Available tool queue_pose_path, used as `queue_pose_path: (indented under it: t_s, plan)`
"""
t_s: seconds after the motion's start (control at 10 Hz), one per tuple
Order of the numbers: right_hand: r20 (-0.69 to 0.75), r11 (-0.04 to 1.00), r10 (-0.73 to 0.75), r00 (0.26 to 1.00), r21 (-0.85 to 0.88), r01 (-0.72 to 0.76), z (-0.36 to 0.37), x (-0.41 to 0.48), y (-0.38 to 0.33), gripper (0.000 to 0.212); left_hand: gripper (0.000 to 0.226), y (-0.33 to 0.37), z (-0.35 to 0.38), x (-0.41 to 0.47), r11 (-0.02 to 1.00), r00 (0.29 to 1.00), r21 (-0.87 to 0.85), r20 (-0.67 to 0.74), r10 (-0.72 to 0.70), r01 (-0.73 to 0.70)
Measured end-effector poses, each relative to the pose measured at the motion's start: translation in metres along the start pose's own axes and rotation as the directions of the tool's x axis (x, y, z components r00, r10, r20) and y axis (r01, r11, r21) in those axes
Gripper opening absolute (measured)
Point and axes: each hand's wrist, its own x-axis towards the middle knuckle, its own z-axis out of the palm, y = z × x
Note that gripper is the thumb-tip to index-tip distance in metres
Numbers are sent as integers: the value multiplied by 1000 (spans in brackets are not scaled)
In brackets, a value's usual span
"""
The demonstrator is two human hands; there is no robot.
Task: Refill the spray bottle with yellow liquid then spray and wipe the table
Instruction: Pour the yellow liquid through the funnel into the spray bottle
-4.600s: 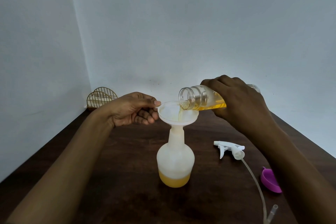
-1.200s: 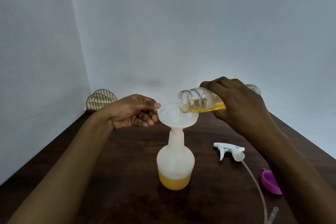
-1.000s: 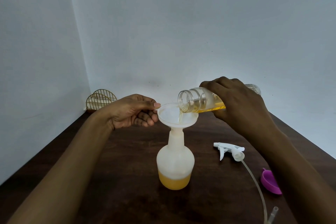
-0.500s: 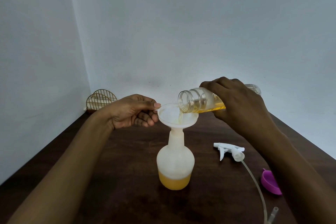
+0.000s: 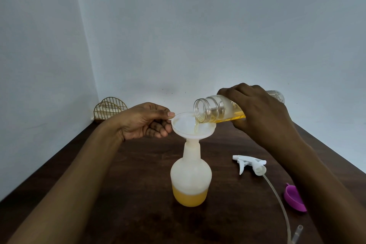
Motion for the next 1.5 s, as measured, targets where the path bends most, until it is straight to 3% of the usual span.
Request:
queue_pose_path:
  t_s: [1.5]
  plan:
    - [28, 999, 35, 999, -19, -34, -6, 1, -4, 62, 40, 1, 1, 0, 1000, 1000, 6, 10, 9, -9]
